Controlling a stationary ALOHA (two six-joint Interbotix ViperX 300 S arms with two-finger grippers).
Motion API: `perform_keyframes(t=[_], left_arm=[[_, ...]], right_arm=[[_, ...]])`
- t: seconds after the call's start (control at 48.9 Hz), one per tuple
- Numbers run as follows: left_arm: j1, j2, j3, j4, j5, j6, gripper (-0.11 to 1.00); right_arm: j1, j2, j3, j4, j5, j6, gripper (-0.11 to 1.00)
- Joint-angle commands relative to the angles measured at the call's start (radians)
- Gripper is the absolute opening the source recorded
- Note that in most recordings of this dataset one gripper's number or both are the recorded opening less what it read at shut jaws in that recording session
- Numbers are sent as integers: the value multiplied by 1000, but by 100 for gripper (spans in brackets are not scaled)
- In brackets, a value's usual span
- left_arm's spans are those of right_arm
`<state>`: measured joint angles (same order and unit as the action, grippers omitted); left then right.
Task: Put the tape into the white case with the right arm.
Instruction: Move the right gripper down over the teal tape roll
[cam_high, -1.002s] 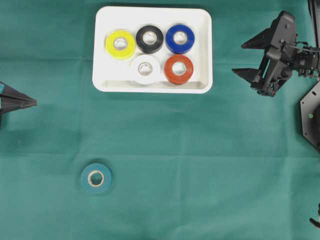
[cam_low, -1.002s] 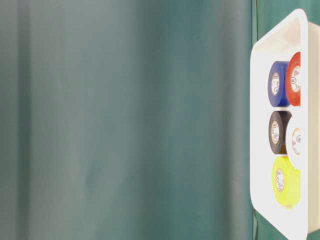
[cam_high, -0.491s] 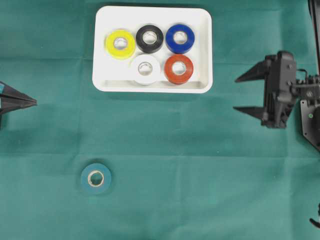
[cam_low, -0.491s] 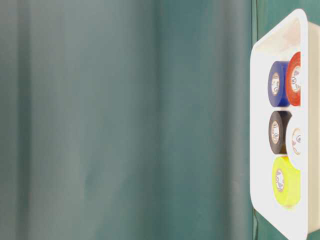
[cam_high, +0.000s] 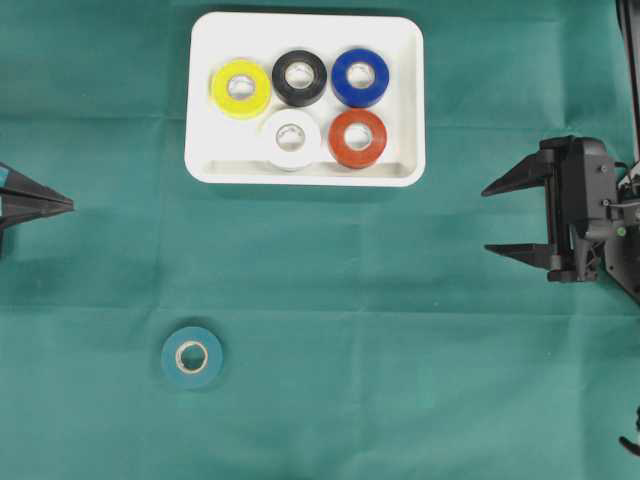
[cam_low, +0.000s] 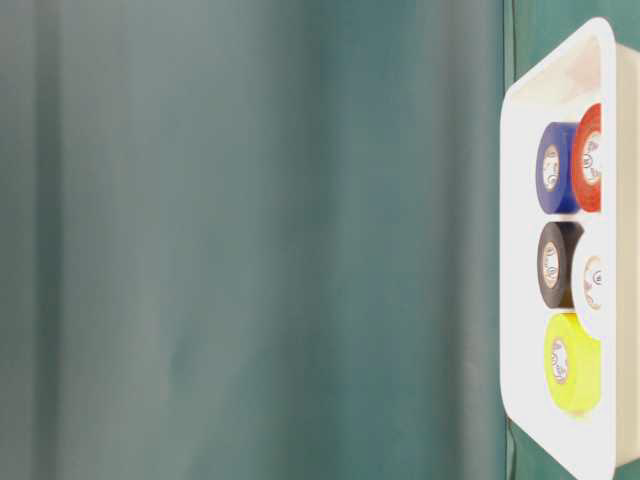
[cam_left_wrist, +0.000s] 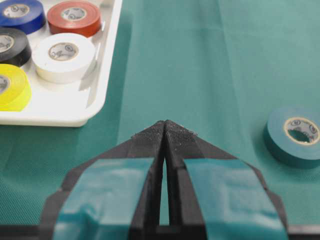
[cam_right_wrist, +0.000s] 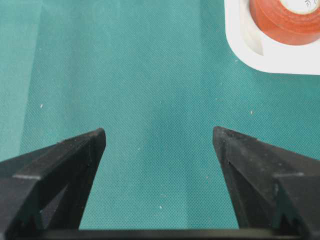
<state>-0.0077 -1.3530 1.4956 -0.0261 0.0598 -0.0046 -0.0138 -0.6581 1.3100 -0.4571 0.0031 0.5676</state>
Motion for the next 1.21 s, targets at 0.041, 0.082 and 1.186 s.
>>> perform_keyframes(t=[0.041, 0.082, 1.186], left_arm=[[2, 9, -12, -2, -5, 0, 1], [2, 8, -12, -2, -6, 0, 1], [3, 8, -12, -2, -5, 2, 1]], right_arm=[[5, 12, -17, -2, -9, 0, 54], [9, 18, -20, -2, -9, 0, 54], [141, 781, -736, -55, -51, -11, 55]])
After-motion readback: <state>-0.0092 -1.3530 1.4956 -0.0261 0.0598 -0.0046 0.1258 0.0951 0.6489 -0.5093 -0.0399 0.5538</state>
